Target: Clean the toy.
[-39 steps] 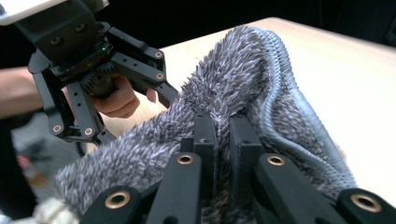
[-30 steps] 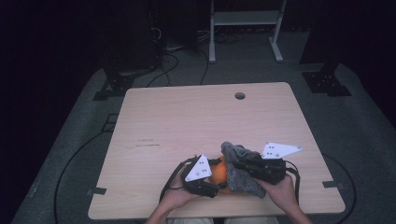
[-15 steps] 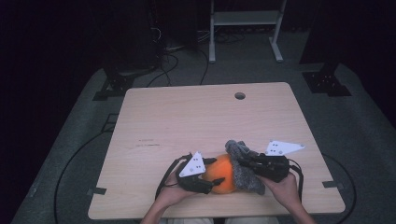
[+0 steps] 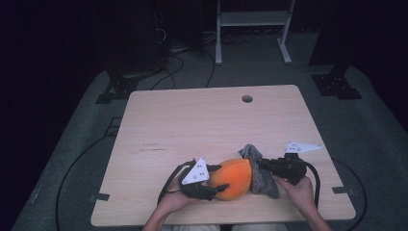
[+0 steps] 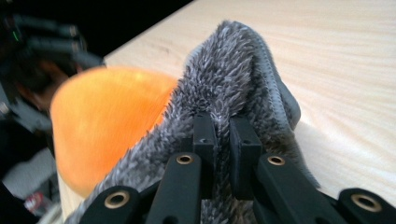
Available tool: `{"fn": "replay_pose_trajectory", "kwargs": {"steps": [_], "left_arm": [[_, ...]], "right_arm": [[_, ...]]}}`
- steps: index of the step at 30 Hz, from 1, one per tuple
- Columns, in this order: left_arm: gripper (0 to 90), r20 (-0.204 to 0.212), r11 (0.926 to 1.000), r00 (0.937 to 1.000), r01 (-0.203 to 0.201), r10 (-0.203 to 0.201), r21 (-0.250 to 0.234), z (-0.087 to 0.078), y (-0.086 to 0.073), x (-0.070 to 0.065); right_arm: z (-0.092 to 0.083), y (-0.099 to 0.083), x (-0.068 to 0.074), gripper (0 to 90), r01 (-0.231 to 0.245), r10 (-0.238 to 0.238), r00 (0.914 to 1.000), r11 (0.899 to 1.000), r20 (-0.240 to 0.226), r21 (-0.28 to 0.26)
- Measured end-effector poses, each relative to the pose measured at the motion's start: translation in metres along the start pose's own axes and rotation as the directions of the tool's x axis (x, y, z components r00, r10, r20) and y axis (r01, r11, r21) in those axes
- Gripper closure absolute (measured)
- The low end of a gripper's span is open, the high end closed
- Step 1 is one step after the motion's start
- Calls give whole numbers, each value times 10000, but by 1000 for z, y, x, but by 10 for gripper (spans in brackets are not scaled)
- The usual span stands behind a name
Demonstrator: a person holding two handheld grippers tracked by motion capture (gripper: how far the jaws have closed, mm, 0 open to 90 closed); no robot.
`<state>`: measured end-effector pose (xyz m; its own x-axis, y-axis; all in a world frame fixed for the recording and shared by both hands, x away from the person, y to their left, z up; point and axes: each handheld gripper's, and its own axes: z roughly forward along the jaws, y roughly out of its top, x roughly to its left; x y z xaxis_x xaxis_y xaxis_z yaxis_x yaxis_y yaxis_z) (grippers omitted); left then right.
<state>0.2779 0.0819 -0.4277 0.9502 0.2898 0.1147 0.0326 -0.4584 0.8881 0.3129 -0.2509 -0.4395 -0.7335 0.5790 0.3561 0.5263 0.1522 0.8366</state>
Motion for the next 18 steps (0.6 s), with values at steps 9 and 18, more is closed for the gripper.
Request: {"fn": "replay_pose_trajectory", "kwargs": {"steps": [9, 18], "left_arm": [[400, 58, 9994, 10000, -9, 7, 333, -4, -5, 1], [399, 301, 9995, 9991, -288, 285, 108, 1, -3, -3]], "right_arm": [[8, 7, 18, 825, 640, -656, 9954, 9976, -703, -255], [-1, 16, 25, 824, 841, -933, 9900, 9925, -1058, -886]]}}
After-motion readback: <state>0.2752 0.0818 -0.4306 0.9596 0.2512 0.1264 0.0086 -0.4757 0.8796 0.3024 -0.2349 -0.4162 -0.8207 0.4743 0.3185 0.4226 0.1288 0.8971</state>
